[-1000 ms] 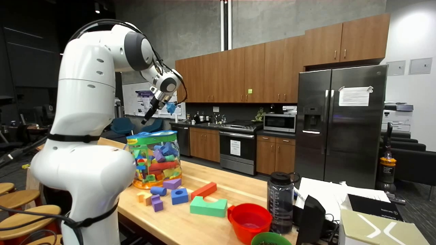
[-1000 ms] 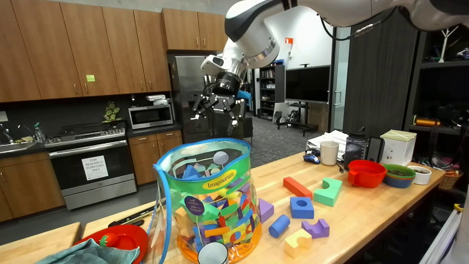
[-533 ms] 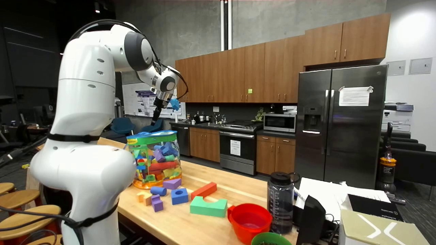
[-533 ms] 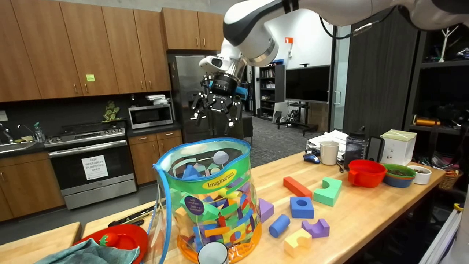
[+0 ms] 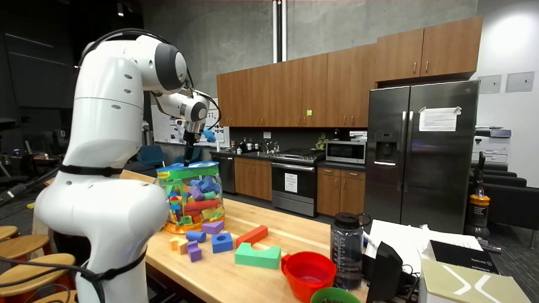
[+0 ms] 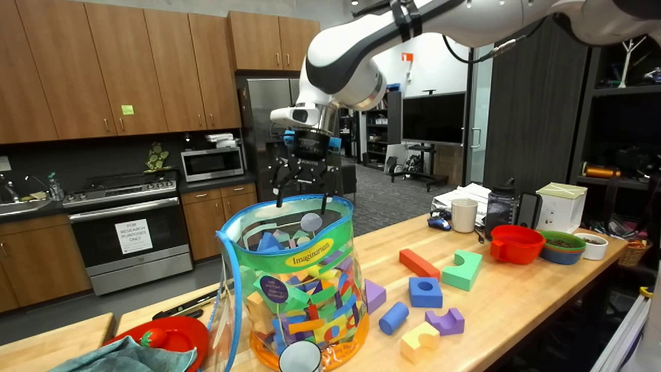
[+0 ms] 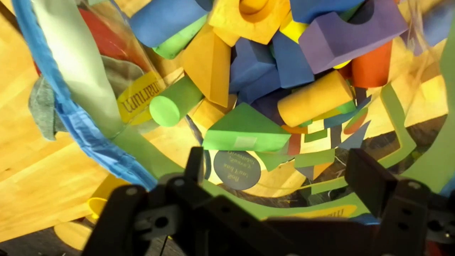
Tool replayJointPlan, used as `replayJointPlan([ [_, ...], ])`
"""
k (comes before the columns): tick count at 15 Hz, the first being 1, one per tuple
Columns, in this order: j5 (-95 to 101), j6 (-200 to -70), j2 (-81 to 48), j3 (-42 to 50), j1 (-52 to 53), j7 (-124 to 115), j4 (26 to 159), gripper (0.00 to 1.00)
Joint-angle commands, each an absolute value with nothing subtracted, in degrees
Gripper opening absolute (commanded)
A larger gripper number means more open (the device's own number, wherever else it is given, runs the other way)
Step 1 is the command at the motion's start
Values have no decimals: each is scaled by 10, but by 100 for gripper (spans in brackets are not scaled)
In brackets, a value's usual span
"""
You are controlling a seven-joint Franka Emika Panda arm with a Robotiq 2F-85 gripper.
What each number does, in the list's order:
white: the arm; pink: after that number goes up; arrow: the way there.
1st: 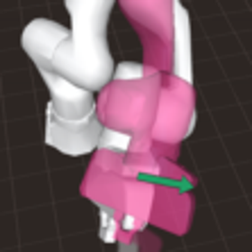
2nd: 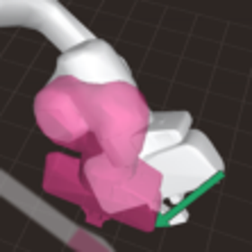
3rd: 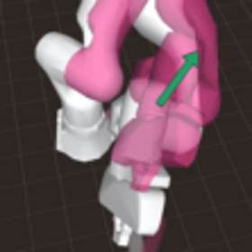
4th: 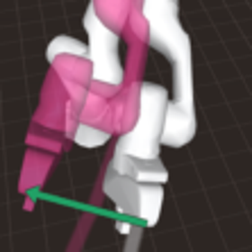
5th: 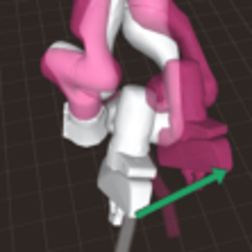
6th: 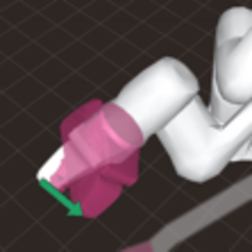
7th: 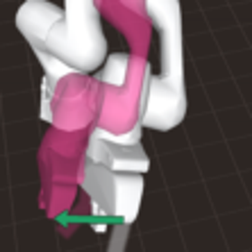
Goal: Remove one green block from the clear bag and place it on the table.
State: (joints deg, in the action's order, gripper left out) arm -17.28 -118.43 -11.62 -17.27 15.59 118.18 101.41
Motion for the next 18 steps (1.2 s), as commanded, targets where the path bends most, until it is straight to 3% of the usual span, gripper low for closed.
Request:
replayJointPlan([
  [1,-153,-1210,-127,-190,164,1198,1034,100],
  [18,-168,-1306,-202,-271,201,1245,1017,100],
])
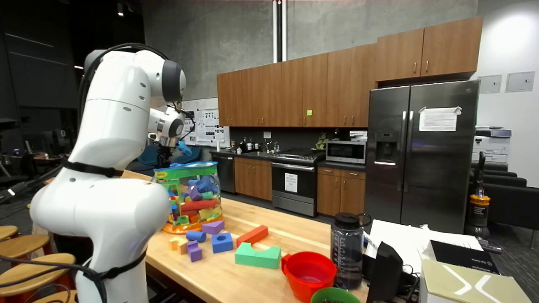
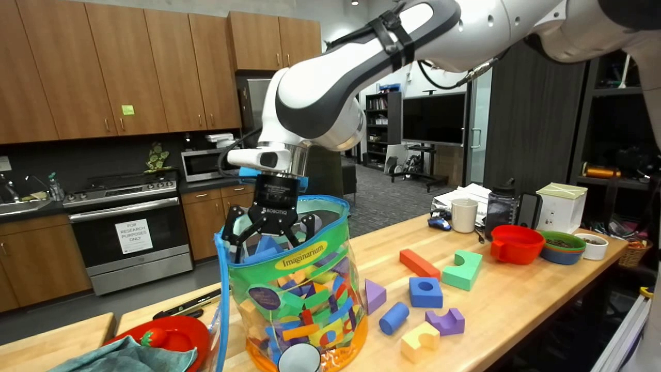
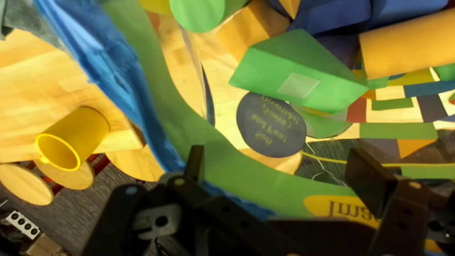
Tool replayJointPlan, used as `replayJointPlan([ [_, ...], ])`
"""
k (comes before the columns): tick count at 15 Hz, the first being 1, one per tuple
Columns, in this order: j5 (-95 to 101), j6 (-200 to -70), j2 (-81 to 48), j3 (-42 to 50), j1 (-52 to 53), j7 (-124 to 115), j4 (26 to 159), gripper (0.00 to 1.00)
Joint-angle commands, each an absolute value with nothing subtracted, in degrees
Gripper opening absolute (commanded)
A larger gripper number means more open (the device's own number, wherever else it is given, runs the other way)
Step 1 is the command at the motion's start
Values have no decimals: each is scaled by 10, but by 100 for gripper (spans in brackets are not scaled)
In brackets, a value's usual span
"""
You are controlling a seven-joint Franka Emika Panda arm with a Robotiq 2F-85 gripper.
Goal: Remove one green block from the clear bag and place it on the table.
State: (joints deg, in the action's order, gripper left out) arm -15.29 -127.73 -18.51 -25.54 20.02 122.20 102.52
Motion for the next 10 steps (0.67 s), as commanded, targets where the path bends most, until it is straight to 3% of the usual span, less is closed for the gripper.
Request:
replayJointPlan([
  [1,-169,-1314,-206,-275,201,1247,1018,100],
  [10,-164,-1361,-210,-266,172,1238,1053,100],
])
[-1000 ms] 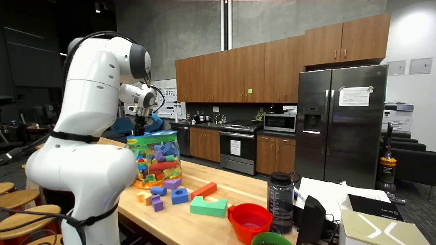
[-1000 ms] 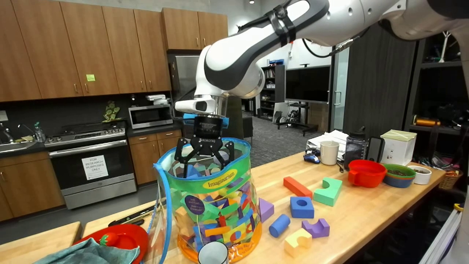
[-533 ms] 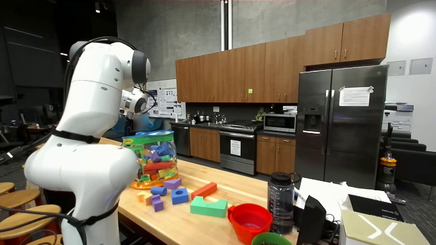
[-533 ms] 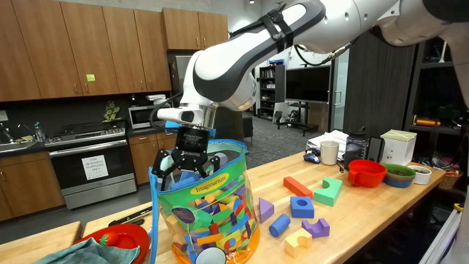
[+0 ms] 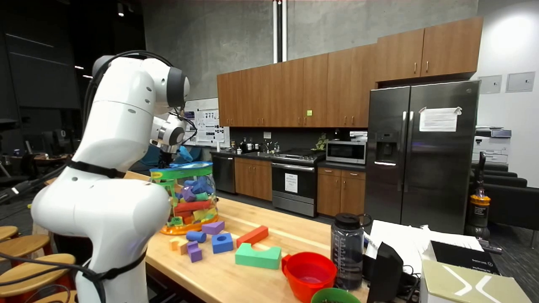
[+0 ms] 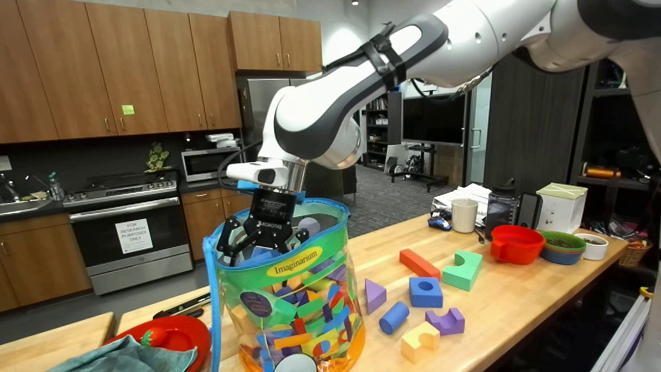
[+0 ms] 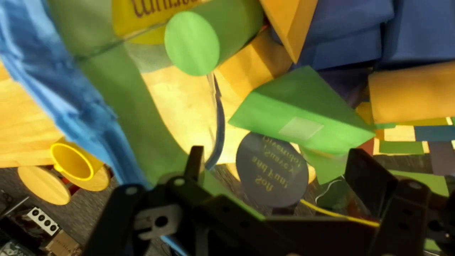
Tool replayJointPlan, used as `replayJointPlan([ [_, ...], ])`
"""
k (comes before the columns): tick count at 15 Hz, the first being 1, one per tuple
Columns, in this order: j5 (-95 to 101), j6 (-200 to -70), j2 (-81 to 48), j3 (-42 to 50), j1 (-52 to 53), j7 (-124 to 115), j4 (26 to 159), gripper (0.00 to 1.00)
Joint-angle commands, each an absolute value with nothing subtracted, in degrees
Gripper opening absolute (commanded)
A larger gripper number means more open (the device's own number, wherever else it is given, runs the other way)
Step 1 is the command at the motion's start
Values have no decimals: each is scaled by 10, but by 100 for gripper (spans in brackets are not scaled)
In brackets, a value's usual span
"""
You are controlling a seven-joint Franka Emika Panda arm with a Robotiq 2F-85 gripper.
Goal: Remove one green block from the clear bag and place it on the table.
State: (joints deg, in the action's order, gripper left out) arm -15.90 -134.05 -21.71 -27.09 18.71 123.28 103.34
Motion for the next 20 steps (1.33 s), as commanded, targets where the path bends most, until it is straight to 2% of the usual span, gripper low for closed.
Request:
replayJointPlan([
  [1,-164,-1365,-208,-264,167,1236,1058,100],
  [20,-105,-1351,-198,-233,153,1184,1111,100],
])
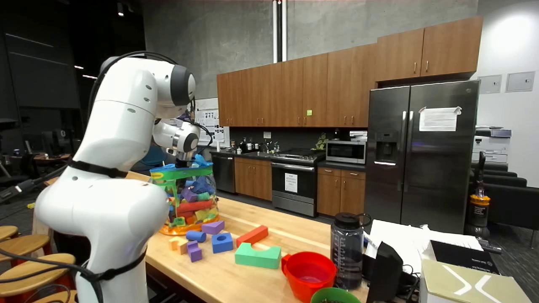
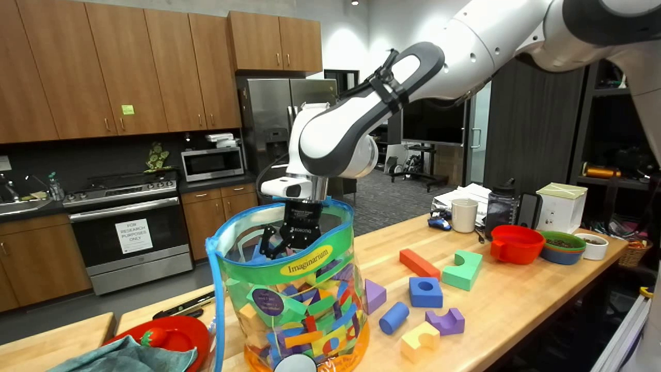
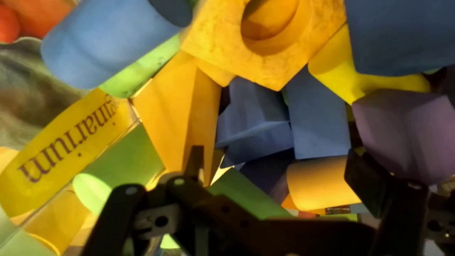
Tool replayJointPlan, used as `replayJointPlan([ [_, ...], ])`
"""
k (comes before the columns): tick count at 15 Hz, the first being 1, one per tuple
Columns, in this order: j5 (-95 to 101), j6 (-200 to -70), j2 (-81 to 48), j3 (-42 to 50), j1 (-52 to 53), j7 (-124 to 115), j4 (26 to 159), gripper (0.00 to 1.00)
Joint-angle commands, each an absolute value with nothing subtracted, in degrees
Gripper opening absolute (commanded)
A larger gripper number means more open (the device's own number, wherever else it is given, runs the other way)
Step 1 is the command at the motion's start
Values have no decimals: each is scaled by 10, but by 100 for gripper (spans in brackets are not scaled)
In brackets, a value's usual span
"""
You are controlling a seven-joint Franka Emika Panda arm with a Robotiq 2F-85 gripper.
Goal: Remove one green block from the clear bag and place it on the table.
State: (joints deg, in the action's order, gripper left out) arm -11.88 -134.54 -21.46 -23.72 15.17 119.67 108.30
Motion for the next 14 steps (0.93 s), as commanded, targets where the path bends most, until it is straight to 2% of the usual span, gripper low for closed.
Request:
replayJointPlan([
  [1,-103,-1350,-198,-233,153,1184,1115,100],
  [9,-82,-1323,-201,-231,152,1174,1113,100],
  [14,-145,-1305,-220,-254,144,1181,1088,100],
])
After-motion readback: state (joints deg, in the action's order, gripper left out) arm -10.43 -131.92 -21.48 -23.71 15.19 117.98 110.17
